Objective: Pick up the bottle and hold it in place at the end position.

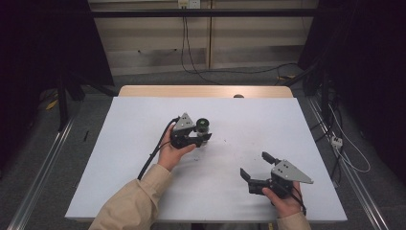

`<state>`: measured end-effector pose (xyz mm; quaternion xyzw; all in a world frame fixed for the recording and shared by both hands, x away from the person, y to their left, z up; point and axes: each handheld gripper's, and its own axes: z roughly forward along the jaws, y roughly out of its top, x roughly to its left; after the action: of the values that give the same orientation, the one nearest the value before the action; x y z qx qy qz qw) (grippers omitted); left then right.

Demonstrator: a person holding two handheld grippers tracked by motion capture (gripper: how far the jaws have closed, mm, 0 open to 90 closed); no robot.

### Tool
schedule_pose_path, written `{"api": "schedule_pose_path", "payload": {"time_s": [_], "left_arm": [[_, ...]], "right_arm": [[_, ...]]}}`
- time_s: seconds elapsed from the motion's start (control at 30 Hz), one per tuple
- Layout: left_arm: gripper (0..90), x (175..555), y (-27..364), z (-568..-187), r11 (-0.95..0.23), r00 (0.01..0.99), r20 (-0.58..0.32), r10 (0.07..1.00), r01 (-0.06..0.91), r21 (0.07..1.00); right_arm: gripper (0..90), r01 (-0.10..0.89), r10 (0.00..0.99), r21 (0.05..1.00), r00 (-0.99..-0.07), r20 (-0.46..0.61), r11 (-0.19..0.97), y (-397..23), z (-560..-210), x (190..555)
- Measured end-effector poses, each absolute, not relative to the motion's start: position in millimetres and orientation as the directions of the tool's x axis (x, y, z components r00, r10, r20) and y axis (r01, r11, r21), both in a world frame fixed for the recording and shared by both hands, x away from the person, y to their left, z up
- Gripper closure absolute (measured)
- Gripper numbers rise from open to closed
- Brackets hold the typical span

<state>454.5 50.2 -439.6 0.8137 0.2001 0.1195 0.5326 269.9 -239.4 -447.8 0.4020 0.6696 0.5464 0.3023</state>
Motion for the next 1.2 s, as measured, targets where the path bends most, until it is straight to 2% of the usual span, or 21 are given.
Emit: {"api": "schedule_pose_path", "payload": {"time_s": [1.2], "left_arm": [[53.2, 462, 47, -453, -0.376, 0.889, -0.007, 0.458, 0.201, 0.904]], "right_arm": [[3.6, 0.217, 0.859, 0.974, -0.509, 0.052, 0.069, -232, -442, 287]]}}
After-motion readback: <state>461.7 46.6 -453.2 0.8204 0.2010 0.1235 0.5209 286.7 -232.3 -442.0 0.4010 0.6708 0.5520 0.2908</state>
